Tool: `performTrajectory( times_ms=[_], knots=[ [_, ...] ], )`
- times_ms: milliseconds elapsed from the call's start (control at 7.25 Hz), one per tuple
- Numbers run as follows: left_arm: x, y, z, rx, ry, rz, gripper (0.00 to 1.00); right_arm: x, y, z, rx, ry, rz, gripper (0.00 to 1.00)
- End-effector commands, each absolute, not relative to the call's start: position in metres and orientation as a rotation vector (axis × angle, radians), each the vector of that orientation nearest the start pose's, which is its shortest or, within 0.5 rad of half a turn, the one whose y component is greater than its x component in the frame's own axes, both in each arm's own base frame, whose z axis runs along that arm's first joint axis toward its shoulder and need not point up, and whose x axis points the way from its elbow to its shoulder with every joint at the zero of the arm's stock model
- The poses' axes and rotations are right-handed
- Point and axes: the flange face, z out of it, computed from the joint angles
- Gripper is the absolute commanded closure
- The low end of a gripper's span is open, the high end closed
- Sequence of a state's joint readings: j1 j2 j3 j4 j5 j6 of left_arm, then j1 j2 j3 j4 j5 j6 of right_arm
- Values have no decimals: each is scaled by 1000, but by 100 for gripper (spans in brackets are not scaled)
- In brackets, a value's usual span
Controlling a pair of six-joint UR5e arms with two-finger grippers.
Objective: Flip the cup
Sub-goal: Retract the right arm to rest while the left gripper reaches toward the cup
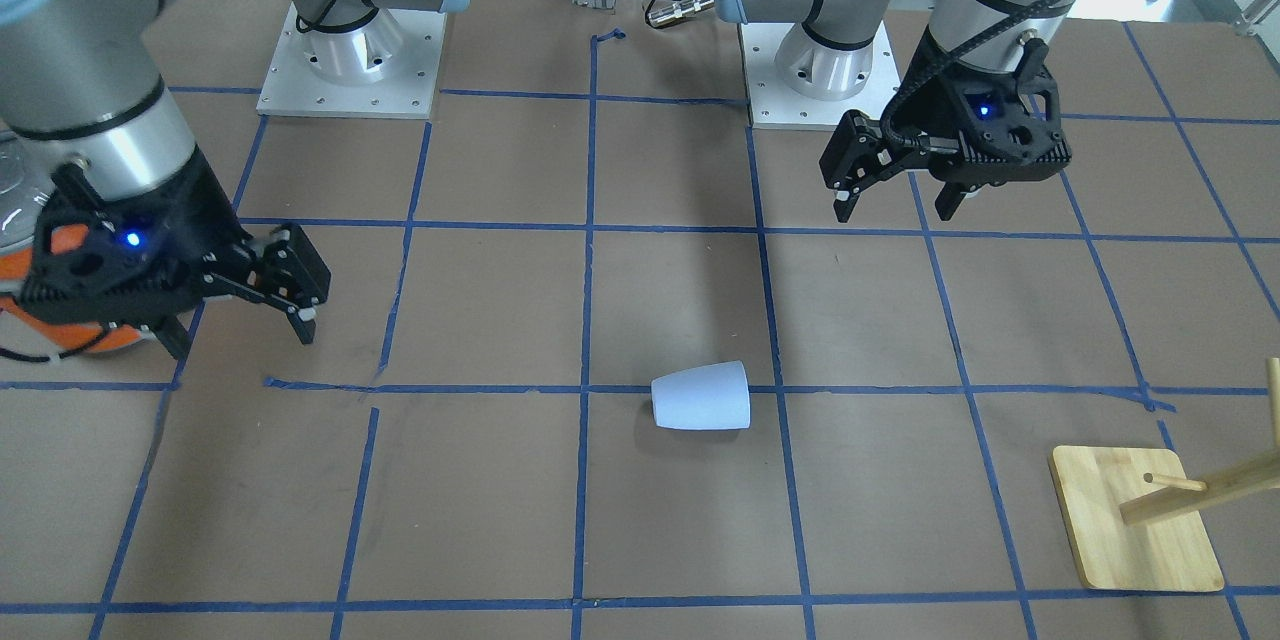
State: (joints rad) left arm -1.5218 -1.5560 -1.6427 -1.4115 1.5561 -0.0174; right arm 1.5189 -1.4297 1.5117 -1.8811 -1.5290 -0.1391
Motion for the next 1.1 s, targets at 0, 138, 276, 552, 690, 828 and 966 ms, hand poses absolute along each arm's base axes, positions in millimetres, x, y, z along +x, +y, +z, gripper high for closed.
performTrajectory(
  times_ms=[0,138,276,552,690,828,966],
  knots=[
    [-112,-516,449,-120,3174,-82,0,103,-543,493,41,3145,-235,0],
    [-125,-523,422,-90,3311,0,0,101,-547,484,44,3147,-200,0],
    [-133,-532,390,-33,3401,31,0,101,-552,479,49,3147,-198,0],
    [-138,-556,309,65,3475,102,0,101,-550,475,61,3150,-162,0],
    [-139,-569,280,152,3524,128,0,101,-549,474,61,3149,-152,0],
    [-132,-577,257,119,3576,180,0,104,-544,479,54,3147,-164,0],
    [-124,-586,235,83,3607,229,0,107,-541,484,44,3142,-176,0]
  ],
)
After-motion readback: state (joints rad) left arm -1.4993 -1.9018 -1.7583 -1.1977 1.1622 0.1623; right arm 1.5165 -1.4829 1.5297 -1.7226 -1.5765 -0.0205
